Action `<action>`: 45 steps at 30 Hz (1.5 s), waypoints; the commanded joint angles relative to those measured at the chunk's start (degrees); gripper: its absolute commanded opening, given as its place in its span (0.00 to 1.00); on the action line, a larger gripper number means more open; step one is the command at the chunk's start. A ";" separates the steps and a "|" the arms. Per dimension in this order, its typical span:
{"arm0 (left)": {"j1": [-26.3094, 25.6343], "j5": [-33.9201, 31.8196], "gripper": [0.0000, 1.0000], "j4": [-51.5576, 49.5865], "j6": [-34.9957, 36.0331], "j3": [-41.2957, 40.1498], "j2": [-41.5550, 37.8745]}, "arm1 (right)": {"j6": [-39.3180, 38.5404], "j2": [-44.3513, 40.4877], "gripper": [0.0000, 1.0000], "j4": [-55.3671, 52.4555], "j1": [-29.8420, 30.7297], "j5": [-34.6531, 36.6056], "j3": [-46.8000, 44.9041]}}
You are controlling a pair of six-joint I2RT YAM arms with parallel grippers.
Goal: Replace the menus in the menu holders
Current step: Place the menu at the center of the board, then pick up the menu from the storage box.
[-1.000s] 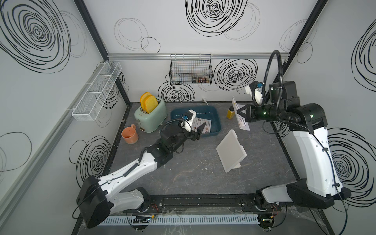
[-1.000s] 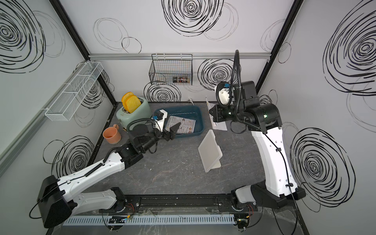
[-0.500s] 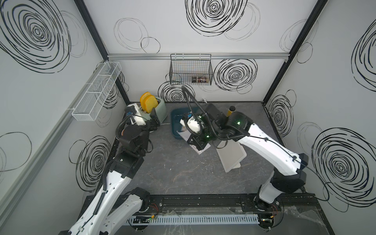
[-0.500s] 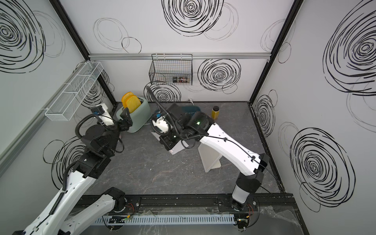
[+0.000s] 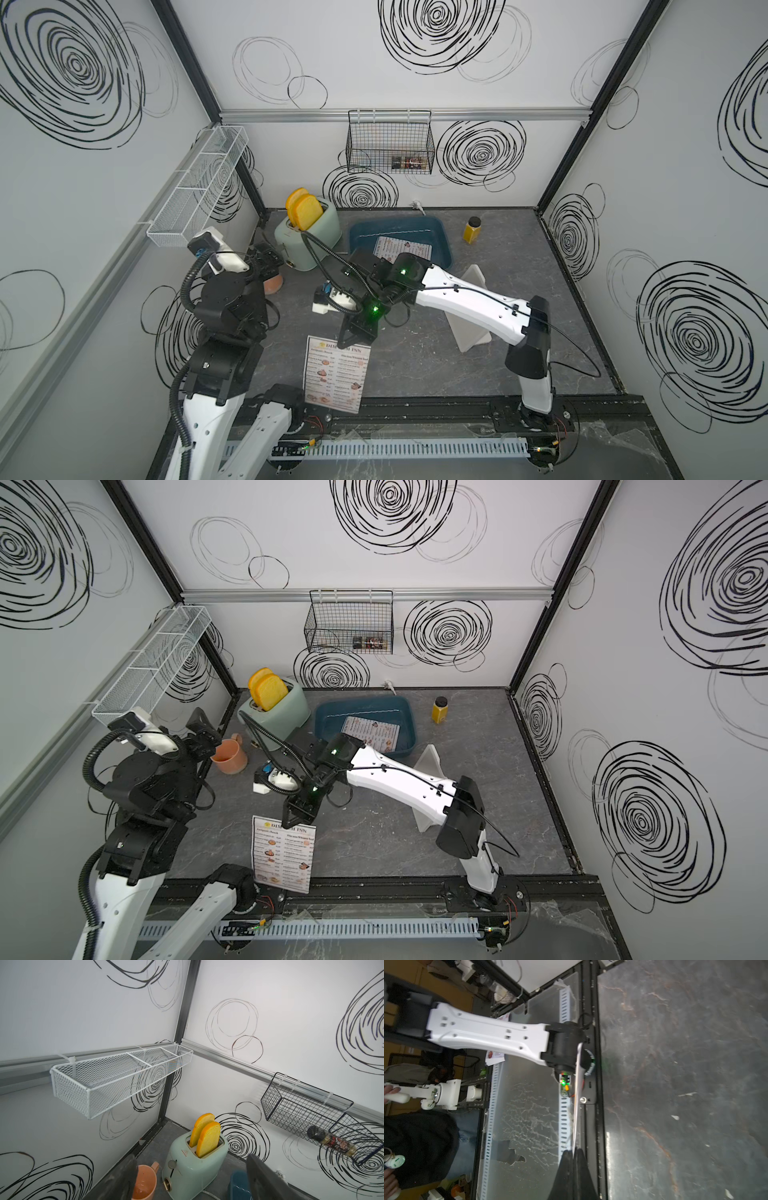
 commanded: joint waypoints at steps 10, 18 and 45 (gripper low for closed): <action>0.54 1.54 0.84 -5.63 -3.84 -0.55 -0.14 | -18.10 17.72 0.00 10.83 -2.01 25.86 8.93; 0.46 4.36 0.82 -10.65 -5.01 1.03 1.04 | -23.55 21.59 0.00 17.79 -0.73 28.23 7.05; -5.88 20.00 0.82 -1.39 -12.86 -3.98 18.61 | 48.82 -12.03 0.53 48.26 -18.95 42.95 -36.05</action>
